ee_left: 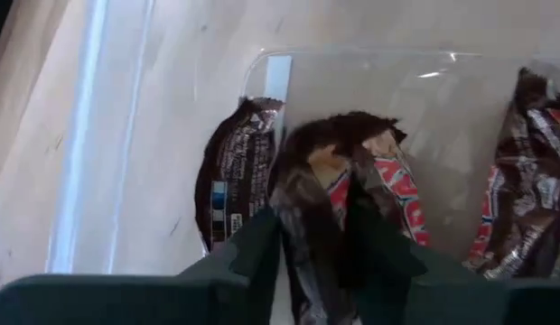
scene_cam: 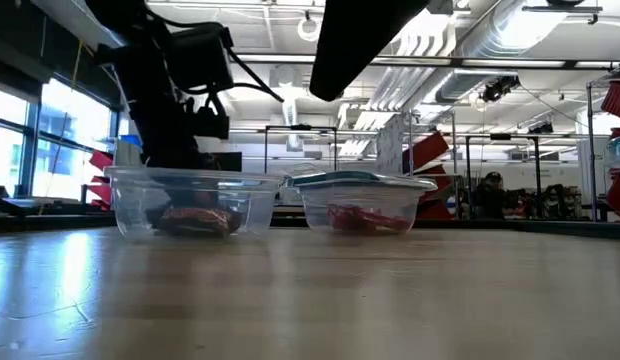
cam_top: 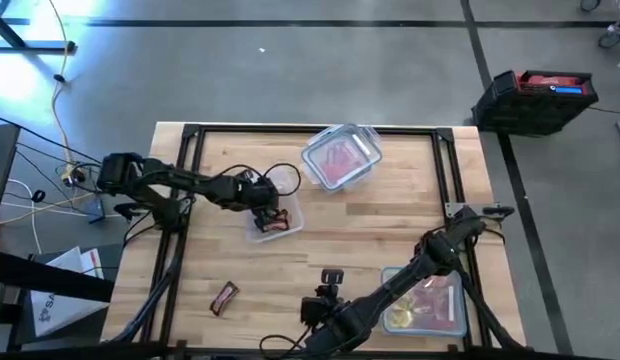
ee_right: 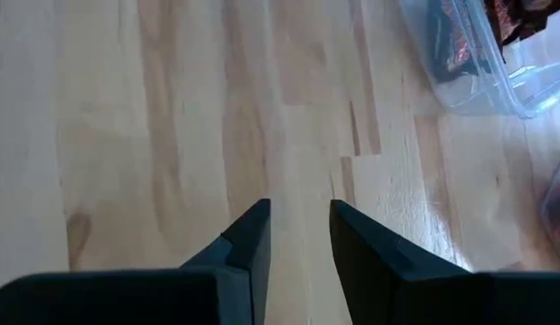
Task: Sort candy
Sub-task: Put the brown chocolate bar into the transparent bin
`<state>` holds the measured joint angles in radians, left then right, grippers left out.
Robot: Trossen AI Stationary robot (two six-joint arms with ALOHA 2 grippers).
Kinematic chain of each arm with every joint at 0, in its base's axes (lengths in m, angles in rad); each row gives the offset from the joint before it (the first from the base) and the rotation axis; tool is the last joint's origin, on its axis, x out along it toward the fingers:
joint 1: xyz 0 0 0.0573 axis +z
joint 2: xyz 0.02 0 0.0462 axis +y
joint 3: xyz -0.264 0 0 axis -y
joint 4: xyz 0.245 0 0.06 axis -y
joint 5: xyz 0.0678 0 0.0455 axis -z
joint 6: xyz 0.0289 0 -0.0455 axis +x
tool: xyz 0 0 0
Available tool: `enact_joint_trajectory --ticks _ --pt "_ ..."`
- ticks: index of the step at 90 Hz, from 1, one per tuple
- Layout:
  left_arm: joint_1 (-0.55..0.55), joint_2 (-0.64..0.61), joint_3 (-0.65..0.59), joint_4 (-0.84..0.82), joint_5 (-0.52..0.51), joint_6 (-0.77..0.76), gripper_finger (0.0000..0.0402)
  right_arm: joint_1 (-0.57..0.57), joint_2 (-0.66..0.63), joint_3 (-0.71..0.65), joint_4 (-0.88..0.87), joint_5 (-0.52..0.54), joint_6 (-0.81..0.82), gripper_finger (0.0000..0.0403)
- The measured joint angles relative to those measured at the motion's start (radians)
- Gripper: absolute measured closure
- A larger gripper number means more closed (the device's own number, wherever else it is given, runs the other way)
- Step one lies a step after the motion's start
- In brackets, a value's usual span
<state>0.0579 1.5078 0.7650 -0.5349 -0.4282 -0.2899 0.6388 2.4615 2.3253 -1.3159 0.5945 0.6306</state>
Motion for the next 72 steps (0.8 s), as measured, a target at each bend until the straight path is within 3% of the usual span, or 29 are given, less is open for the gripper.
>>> enact_joint_trajectory --ticks 9,27,53,72 --pt "-0.006 0.000 0.007 -0.058 0.011 -0.027 0.0267 0.000 0.000 0.000 0.000 0.000 0.001 0.0318" --pt "-0.077 -0.020 0.063 -0.226 0.152 -0.091 0.0257 0.000 0.000 0.000 0.000 0.000 -0.001 0.0318" --pt "-0.326 -0.161 0.164 -0.343 0.142 -0.286 0.0257 -0.003 0.000 0.000 0.000 0.000 0.001 0.0318" --pt "-0.601 -0.218 0.167 -0.334 0.157 -0.494 0.0257 -0.003 0.000 0.000 0.001 0.000 0.001 0.0318"
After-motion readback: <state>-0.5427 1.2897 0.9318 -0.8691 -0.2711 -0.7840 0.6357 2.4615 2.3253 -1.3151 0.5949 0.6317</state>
